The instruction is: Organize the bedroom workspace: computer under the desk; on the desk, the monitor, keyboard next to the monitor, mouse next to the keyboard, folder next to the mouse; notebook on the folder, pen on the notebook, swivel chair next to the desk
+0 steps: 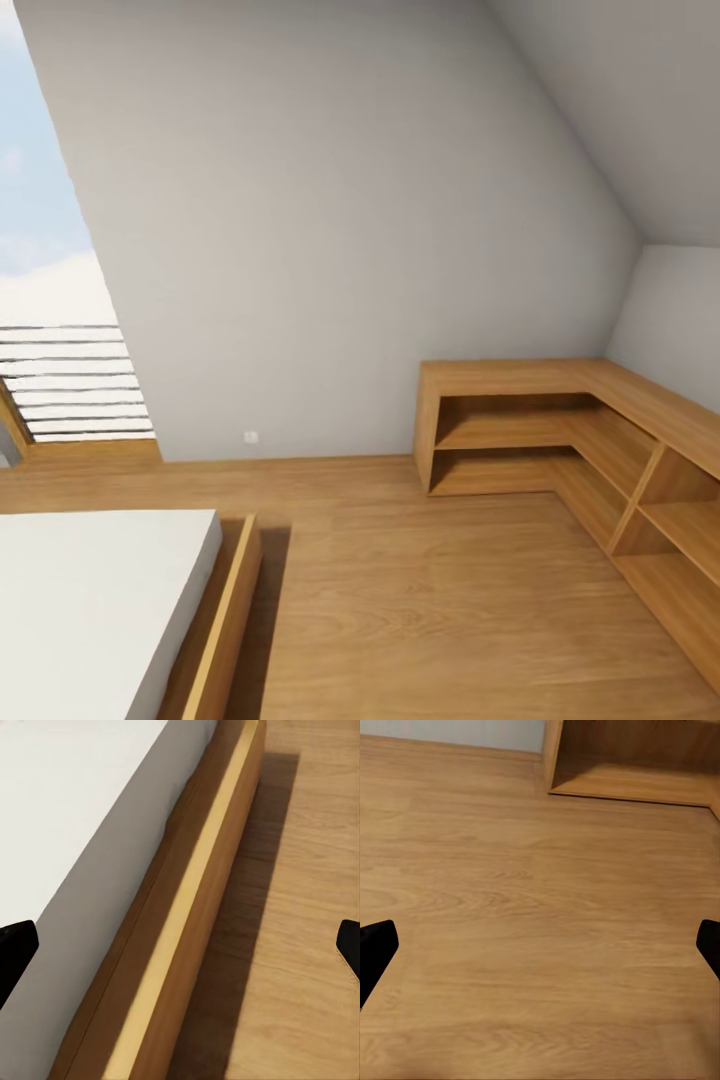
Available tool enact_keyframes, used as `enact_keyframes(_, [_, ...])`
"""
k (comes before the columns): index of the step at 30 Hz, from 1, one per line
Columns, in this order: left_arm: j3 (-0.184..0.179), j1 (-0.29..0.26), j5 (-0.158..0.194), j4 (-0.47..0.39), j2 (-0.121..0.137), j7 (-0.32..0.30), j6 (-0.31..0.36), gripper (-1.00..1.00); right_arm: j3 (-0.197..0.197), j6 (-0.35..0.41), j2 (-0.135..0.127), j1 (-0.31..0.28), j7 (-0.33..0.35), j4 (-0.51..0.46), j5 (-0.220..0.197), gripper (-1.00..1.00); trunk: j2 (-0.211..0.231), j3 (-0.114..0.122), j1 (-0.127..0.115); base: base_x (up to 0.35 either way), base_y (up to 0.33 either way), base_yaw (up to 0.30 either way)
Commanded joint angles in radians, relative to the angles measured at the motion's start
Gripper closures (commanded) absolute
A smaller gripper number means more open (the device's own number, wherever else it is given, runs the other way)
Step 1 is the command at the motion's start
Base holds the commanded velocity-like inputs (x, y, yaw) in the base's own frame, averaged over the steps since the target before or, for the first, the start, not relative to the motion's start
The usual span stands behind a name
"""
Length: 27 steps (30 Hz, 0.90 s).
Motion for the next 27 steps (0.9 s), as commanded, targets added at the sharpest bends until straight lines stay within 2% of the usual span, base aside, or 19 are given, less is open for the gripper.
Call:
enact_keyframes(1, [-0.008, -0.001, 0.0, 0.0, 0.0, 0.009, -0.001, -1.0, -0.008, -0.003, -0.001, -0.001, -0.005, 0.002, 0.011, -1.0, -0.001, -0.001, 0.001, 0.325, 0.0, 0.0])
enact_keyframes(22, [-0.009, -0.001, 0.0, 0.0, 0.0, 0.011, -0.001, -1.0, -0.007, -0.003, 0.001, -0.002, -0.005, 0.002, 0.011, -1.0, -0.001, -0.001, 0.001, 0.325, 0.0, 0.0])
enact_keyframes(27, [-0.011, 0.0, 0.0, 0.0, 0.0, 0.011, 0.019, -1.0, -0.007, -0.003, 0.002, -0.001, -0.005, 0.002, 0.011, -1.0, -0.001, -0.001, 0.001, 0.325, 0.0, 0.0])
